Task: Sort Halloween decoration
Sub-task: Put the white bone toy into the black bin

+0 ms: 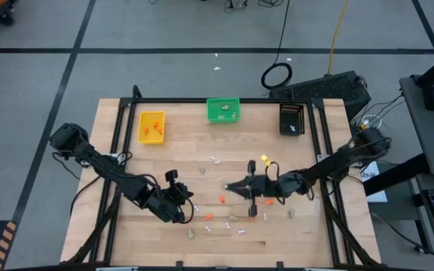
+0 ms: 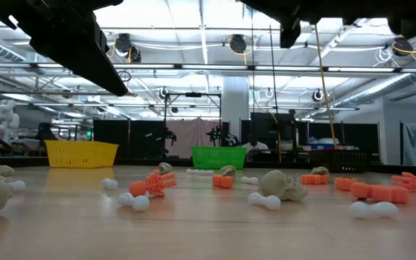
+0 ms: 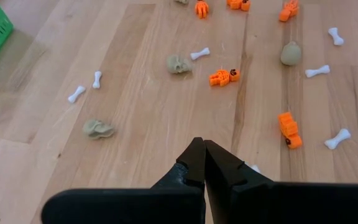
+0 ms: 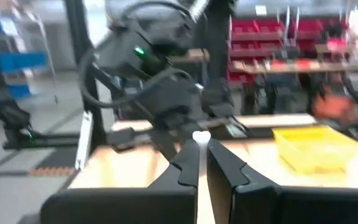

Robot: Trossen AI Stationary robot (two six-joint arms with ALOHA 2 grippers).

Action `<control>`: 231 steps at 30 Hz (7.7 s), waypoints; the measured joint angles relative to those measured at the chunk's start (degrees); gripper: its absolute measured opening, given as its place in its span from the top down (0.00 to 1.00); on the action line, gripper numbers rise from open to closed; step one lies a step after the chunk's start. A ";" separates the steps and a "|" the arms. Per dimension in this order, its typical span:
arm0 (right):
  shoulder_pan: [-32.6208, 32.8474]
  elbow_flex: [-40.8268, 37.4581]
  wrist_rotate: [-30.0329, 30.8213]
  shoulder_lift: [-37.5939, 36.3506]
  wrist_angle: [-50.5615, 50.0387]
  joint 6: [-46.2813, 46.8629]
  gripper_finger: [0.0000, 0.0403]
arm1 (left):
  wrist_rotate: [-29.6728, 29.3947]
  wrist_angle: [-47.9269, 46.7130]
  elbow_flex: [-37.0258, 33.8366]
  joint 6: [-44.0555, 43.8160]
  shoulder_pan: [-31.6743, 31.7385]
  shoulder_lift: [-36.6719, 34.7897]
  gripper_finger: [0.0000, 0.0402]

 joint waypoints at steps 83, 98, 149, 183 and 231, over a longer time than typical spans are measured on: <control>-21.66 -10.38 -9.06 -43.73 -57.60 18.43 0.67 | 10.50 -10.23 4.04 4.41 -3.05 0.00 0.98; 0.64 -21.89 -4.66 -31.98 -20.86 7.75 0.67 | 29.89 -15.93 13.66 29.56 -3.57 4.62 0.66; 2.38 -20.85 -4.63 -29.23 -21.68 5.74 0.67 | 29.83 -27.59 20.02 68.27 -1.05 22.25 0.40; 2.36 -20.85 -4.68 -29.23 -21.68 5.60 0.67 | 33.08 -27.77 20.06 70.12 2.03 24.00 0.40; 2.38 -20.87 -4.68 -29.23 -21.94 5.18 0.67 | 35.40 -28.65 20.04 70.20 1.84 24.04 0.64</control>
